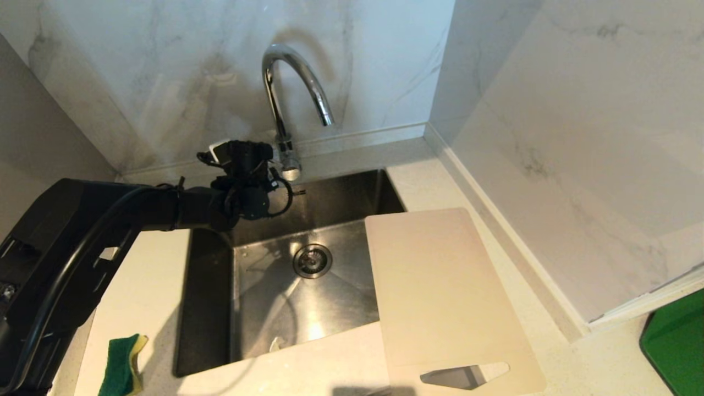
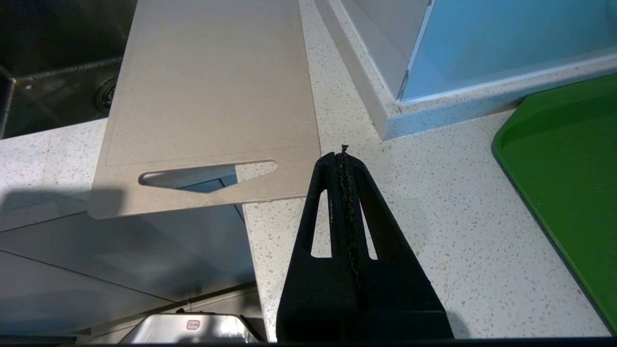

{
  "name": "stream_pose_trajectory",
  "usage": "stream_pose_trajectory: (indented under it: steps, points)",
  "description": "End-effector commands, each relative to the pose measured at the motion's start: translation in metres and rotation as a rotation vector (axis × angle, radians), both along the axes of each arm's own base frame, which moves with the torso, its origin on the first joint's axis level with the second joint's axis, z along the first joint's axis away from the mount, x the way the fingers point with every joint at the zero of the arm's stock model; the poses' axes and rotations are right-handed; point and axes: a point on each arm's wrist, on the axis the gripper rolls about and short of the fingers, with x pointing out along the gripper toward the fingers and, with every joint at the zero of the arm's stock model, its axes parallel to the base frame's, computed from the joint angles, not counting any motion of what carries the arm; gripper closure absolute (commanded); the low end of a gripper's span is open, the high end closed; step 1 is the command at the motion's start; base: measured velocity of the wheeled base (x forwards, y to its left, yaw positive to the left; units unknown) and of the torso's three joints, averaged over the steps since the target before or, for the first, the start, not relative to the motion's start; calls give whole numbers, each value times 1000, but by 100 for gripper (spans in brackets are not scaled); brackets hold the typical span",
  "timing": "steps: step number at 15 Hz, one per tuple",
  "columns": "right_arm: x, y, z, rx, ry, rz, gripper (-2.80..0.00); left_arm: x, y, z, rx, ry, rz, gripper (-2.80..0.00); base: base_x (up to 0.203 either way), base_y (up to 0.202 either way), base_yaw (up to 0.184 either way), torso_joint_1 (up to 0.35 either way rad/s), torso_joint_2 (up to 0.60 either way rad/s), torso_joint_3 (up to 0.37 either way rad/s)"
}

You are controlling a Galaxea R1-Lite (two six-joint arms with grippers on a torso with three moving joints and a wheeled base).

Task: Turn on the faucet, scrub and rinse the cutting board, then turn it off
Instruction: Turn on the tap

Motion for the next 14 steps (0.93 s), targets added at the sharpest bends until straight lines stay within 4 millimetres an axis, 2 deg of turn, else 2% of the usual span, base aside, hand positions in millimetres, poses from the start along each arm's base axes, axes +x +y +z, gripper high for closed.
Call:
stream_pose_trajectory:
  steps: [1, 6, 9, 14]
  points:
    - [0, 0, 0, 0, 0, 0, 0, -4, -5, 6, -12, -16, -11, -280, 0, 0, 0, 0, 0, 0]
    - [0, 0, 0, 0, 0, 0, 0, -13, -19, 11, -14, -20, -44, -280, 0, 0, 0, 0, 0, 0]
    - [0, 0, 0, 0, 0, 0, 0, -23, -32, 22, -48, -53, -87, -280, 0, 0, 0, 0, 0, 0]
    - [0, 0, 0, 0, 0, 0, 0, -18, -34, 31, -117, -204, -102, -280, 0, 0, 0, 0, 0, 0]
